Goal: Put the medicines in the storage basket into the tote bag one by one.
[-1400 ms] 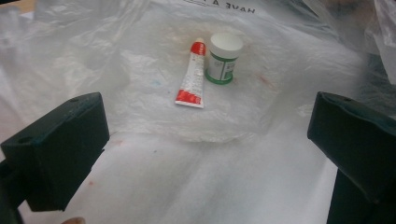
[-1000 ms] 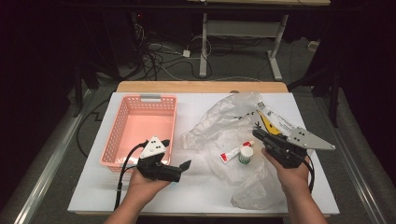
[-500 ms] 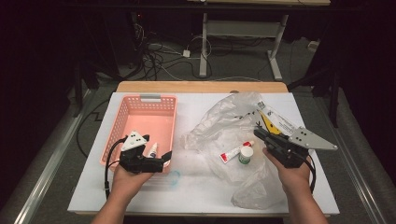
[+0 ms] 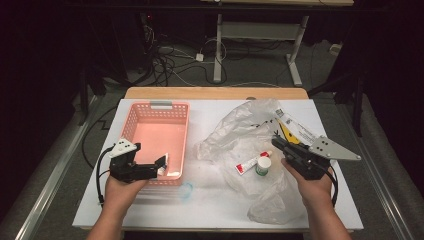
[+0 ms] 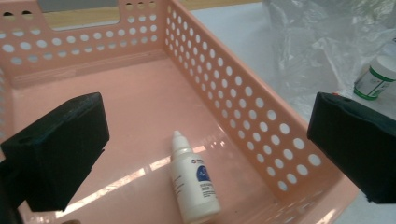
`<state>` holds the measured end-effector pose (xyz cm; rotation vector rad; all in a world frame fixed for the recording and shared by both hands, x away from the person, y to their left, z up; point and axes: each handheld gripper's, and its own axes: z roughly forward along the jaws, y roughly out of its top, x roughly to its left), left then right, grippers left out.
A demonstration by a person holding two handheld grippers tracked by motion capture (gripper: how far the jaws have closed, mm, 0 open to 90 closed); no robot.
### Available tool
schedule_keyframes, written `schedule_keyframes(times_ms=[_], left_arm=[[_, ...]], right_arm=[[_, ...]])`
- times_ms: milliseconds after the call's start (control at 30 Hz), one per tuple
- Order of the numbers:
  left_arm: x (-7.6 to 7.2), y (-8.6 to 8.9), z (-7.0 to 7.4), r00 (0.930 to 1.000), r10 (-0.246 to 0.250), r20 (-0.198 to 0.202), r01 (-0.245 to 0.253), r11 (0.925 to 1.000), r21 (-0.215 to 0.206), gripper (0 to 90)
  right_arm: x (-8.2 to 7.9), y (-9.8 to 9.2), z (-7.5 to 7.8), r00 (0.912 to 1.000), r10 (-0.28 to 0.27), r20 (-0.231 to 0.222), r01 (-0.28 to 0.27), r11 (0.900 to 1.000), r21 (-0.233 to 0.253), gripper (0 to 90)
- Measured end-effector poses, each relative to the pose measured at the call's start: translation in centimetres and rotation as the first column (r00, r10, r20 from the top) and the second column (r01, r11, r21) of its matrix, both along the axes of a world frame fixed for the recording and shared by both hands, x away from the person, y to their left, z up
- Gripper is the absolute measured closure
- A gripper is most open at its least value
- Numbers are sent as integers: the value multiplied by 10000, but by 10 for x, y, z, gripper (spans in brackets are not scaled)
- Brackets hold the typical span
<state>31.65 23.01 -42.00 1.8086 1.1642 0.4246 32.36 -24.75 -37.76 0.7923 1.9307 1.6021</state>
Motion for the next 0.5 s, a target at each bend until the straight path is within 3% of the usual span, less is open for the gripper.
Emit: schedule_keyframes(times_ms=[167, 367, 500], left_arm=[[1, 5, 0, 9999, 75, -100, -74, 10000, 31, 0], [3, 0, 0, 9991, -200, -366, 198, 9998, -36, 0], [9, -8, 2, 9951, -424, -897, 474, 9973, 552, 0]], right_arm=[[0, 0, 0, 10000, 5, -10, -5, 10000, -34, 900], [0, 0, -1, 10000, 39, -9, -39, 10000, -30, 900], [1, 0, -1, 10000, 20, -98, -19, 10000, 36, 900]])
